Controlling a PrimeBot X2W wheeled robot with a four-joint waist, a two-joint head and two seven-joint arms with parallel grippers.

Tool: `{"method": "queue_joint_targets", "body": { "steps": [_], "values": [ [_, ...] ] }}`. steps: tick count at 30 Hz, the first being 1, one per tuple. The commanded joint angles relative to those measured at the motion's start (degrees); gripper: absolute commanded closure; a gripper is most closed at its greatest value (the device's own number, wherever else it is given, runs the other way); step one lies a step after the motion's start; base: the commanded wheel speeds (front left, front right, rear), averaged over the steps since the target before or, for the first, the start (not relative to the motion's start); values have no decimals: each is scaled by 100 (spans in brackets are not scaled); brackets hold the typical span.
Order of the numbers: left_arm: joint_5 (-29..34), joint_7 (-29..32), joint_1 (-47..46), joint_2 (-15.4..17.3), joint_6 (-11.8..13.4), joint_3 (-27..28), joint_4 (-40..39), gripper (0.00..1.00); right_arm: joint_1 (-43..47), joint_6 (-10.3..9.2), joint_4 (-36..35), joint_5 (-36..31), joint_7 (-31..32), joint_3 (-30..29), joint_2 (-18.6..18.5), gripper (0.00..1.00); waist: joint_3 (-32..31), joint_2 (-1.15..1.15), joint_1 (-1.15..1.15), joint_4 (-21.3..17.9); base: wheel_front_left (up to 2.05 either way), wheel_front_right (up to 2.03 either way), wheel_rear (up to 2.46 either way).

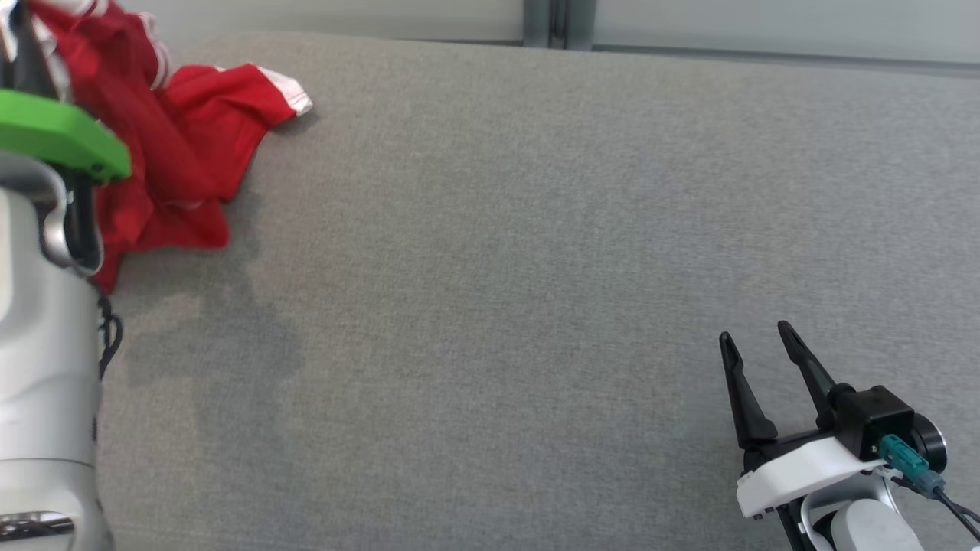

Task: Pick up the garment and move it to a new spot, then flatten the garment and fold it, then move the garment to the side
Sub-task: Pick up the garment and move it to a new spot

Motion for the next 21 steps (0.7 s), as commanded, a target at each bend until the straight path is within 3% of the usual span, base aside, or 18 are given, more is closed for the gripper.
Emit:
{"method": "queue_joint_targets", "body": {
  "steps": [1, 7, 12, 16, 21],
  "values": [
    [-41, 185, 159, -129, -81, -89, -402, 100, 104, -4, -3, 36, -2, -34, 32, 0, -303, 0, 0, -273, 0, 0, 0],
    [-334, 1553, 844, -404, -193, -556, -3165, 100, 80, -4, -35, 44, -2, -53, 168, 0, -410, 0, 0, -708, 0, 0, 0],
    [-702, 2775, 1615, -599, -30, -931, -5466, 100, -87, -4, -60, 60, -2, 4, 243, 0, -267, 0, 0, -1236, 0, 0, 0],
    [-990, 3359, 2026, -803, 117, -1253, -6359, 100, -167, -4, -65, 79, -2, -13, 294, 0, -121, 0, 0, -1649, 0, 0, 0],
    [-1125, 3632, 2369, -951, 233, -1535, -6236, 100, -251, -4, -54, 107, -2, 20, 345, 0, 106, 0, 0, -2133, 0, 0, 0]
  ]
}}
